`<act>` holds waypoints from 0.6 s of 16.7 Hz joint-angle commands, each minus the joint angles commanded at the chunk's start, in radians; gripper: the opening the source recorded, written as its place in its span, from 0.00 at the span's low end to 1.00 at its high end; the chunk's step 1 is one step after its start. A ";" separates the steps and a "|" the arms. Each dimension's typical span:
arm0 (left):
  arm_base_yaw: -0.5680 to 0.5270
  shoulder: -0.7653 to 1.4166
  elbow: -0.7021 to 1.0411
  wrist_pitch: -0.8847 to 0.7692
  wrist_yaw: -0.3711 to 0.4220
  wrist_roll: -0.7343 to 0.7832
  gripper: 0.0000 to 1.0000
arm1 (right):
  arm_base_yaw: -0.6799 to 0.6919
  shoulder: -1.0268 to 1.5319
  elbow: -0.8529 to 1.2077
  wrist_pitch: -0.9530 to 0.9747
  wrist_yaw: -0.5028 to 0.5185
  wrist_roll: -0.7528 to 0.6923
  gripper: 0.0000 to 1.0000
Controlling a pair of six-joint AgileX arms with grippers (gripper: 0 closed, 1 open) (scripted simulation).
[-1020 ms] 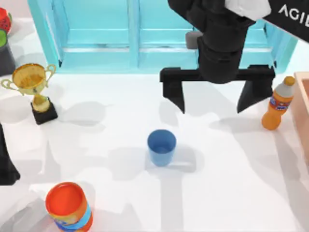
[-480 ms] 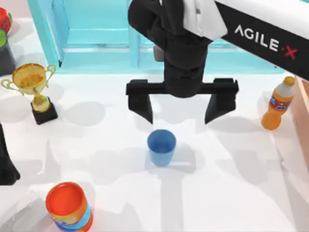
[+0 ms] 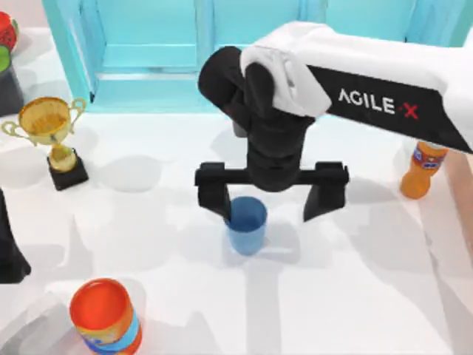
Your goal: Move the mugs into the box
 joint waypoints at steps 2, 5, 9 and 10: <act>0.000 0.000 0.000 0.000 0.000 0.000 1.00 | 0.001 0.008 -0.055 0.059 0.000 0.001 1.00; 0.000 0.000 0.000 0.000 0.000 0.000 1.00 | 0.001 0.010 -0.071 0.076 0.000 0.001 1.00; 0.000 0.000 0.000 0.000 0.000 0.000 1.00 | 0.001 0.010 -0.071 0.076 0.000 0.001 0.85; 0.000 0.000 0.000 0.000 0.000 0.000 1.00 | 0.001 0.010 -0.071 0.076 0.000 0.001 0.77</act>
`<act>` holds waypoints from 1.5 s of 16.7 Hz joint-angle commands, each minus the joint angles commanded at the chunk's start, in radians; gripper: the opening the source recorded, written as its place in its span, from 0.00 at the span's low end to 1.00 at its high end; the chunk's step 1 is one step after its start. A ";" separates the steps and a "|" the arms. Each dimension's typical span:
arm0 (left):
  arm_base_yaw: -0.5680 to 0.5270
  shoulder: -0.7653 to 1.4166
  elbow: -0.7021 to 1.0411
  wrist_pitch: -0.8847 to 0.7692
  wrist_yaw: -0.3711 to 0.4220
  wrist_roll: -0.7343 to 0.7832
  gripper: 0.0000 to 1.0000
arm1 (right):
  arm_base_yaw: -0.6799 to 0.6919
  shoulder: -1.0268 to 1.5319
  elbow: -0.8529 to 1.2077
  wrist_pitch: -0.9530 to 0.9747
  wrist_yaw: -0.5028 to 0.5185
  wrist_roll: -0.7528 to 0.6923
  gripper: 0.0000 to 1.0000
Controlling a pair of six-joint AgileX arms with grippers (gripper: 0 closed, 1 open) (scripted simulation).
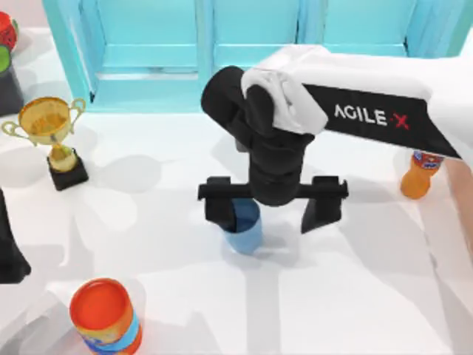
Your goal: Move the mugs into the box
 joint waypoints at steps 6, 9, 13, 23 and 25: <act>0.000 0.000 0.000 0.000 0.000 0.000 1.00 | 0.000 0.000 0.000 0.000 0.000 0.000 0.32; 0.000 0.000 0.000 0.000 0.000 0.000 1.00 | 0.000 0.000 0.000 0.000 0.000 0.000 0.10; 0.000 0.000 0.000 0.000 0.000 0.000 1.00 | 0.000 0.000 0.000 0.000 0.000 0.000 0.00; 0.000 0.000 0.000 0.000 0.000 0.000 1.00 | -0.058 -0.072 -0.019 -0.062 -0.001 -0.055 0.00; 0.000 0.000 0.000 0.000 0.000 0.000 1.00 | -0.097 -0.151 -0.036 -0.111 -0.001 -0.094 0.00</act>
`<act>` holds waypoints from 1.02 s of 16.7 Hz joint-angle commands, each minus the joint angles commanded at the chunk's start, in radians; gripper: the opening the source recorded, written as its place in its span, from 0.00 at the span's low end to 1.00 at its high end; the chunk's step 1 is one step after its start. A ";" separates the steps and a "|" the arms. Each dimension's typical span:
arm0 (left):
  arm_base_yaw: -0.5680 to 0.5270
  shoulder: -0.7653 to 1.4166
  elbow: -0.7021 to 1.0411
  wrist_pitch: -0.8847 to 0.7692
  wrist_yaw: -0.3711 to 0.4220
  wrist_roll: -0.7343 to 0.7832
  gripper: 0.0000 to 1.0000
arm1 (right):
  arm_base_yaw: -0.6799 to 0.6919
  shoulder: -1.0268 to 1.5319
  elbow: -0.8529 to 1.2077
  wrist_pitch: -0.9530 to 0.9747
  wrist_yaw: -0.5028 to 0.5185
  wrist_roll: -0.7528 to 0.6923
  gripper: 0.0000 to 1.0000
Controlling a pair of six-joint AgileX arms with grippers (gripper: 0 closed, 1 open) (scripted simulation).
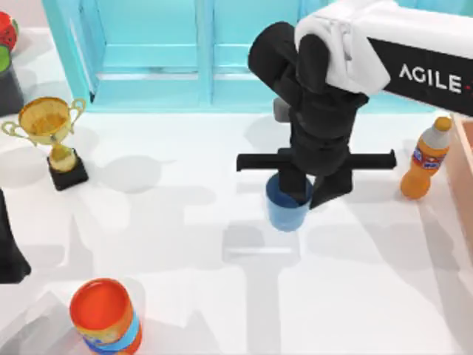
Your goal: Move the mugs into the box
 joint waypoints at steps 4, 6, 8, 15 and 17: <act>0.000 0.000 0.000 0.000 0.000 0.000 1.00 | -0.086 -0.142 -0.030 -0.107 -0.001 -0.090 0.00; 0.000 0.000 0.000 0.000 0.000 0.000 1.00 | -0.102 -0.159 -0.038 -0.123 -0.002 -0.106 0.00; 0.000 0.000 0.000 0.000 0.000 0.000 1.00 | -0.102 -0.159 -0.038 -0.123 -0.002 -0.106 0.00; 0.000 0.000 0.000 0.000 0.000 0.000 1.00 | -0.247 -0.175 -0.051 -0.170 -0.016 -0.220 0.00; 0.000 0.000 0.000 0.000 0.000 0.000 1.00 | -0.366 -0.200 -0.069 -0.193 -0.025 -0.314 0.00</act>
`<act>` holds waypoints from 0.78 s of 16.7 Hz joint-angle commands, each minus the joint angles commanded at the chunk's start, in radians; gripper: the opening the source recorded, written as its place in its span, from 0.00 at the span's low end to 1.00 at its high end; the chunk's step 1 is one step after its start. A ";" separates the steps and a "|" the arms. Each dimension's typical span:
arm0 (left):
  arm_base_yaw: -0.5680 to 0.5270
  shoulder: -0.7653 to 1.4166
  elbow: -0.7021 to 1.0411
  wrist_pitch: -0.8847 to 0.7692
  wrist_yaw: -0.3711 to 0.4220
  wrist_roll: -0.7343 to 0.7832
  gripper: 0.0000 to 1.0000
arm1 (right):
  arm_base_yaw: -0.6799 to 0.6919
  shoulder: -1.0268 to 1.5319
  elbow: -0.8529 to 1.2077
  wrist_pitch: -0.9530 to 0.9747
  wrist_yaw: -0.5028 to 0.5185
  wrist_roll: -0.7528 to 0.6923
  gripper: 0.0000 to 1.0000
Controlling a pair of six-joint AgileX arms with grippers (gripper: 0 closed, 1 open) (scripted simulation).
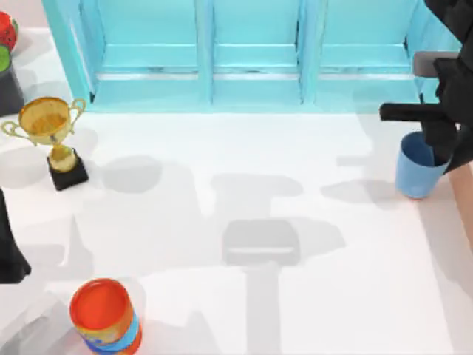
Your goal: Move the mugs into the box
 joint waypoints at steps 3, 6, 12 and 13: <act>0.000 0.000 0.000 0.000 0.000 0.000 1.00 | -0.214 -0.030 -0.016 -0.022 -0.012 -0.175 0.00; 0.000 0.000 0.000 0.000 0.000 0.000 1.00 | -0.396 -0.056 -0.022 -0.047 -0.018 -0.320 0.00; 0.000 0.000 0.000 0.000 0.000 0.000 1.00 | -0.599 -0.090 -0.005 -0.087 -0.020 -0.520 0.00; 0.000 0.000 0.000 0.000 0.000 0.000 1.00 | -0.624 -0.089 -0.001 -0.096 -0.021 -0.549 0.00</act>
